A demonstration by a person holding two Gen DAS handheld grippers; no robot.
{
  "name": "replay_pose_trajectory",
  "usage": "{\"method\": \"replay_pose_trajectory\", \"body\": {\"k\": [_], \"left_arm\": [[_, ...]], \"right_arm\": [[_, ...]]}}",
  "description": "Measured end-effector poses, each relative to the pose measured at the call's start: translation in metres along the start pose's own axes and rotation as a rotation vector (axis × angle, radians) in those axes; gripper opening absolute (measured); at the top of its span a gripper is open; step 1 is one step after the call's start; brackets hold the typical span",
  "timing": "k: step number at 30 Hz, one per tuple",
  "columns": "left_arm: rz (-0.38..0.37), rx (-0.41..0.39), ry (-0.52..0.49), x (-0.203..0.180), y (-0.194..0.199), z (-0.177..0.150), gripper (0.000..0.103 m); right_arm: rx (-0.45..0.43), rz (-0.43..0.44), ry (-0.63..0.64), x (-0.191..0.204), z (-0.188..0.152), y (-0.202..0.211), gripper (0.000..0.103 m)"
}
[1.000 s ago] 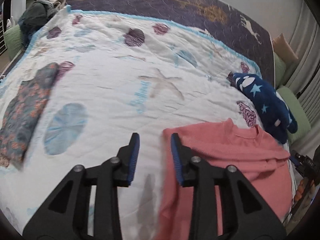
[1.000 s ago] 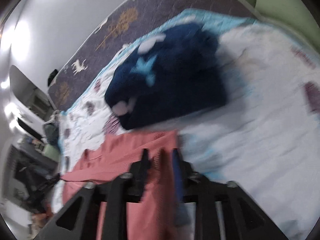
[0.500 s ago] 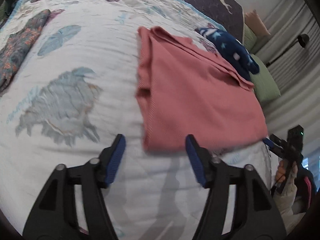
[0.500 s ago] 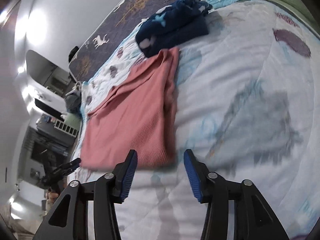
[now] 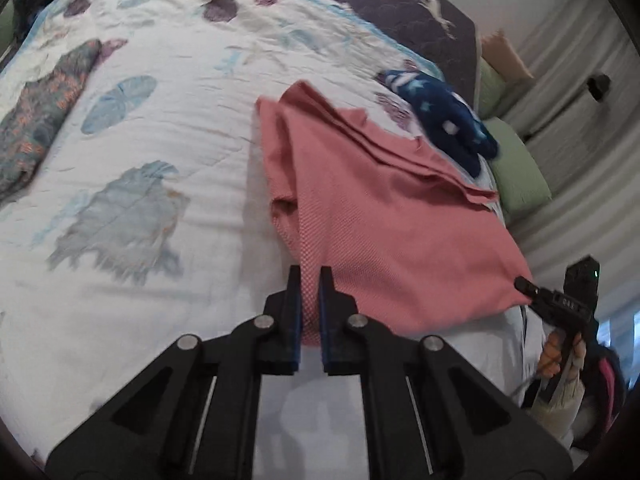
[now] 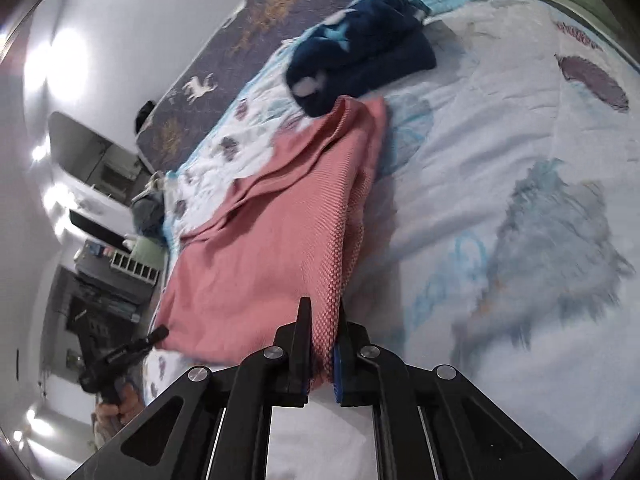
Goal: Fold small clothes
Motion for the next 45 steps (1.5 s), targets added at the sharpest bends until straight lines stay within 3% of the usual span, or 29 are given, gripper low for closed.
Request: {"method": "replay_pose_trajectory", "body": {"k": [3,9,13,17,19,21,23,29,33,40,45], "left_arm": [[0.009,0.027,-0.045,0.001,0.024,-0.033,0.008],[0.03,0.104,-0.045,0.028,0.057,-0.112,0.008],[0.141,0.101,-0.062,0.043,0.063,-0.13,0.009],[0.199,-0.042,-0.091,0.048,0.081,-0.106,0.013],[0.189,-0.108,-0.136,0.041,0.083,-0.088,0.033],[0.236,-0.161,-0.187,0.034,0.074,-0.068,0.044],[0.252,-0.163,-0.237,0.027,0.057,-0.051,0.044],[0.28,-0.104,-0.336,0.009,0.007,-0.02,0.045],[0.303,-0.078,-0.416,-0.001,-0.021,-0.011,0.045],[0.275,-0.07,-0.458,-0.015,-0.042,0.007,0.046],[0.275,-0.106,-0.325,-0.006,-0.054,0.042,0.046]], "right_arm": [[0.011,0.006,0.028,0.014,-0.021,0.021,0.006],[0.04,0.027,0.013,0.028,-0.097,0.058,0.007],[0.085,-0.052,0.023,0.028,-0.142,0.068,0.012],[0.079,-0.203,0.064,0.022,-0.133,0.076,0.025],[0.027,-0.278,0.139,0.03,-0.116,0.085,0.032],[-0.015,-0.341,0.252,0.04,-0.098,0.086,0.048],[-0.026,-0.408,0.354,0.047,-0.078,0.078,0.051],[-0.001,-0.498,0.549,0.053,-0.05,0.044,0.066],[0.044,-0.565,0.657,0.043,-0.041,0.022,0.068],[0.036,-0.492,0.673,0.032,-0.023,0.004,0.068],[-0.005,-0.437,0.528,0.013,0.002,-0.002,0.068]]}}
Point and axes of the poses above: each gripper's, at about its wrist camera, not at the fingertips, and y roughly against the way its jaws point, x to its left, z to its top, the point moved 3 cm from there along -y, roughly the way its jaws point, and after that the axes turned 13 degrees about y, right-handed, at the moved point
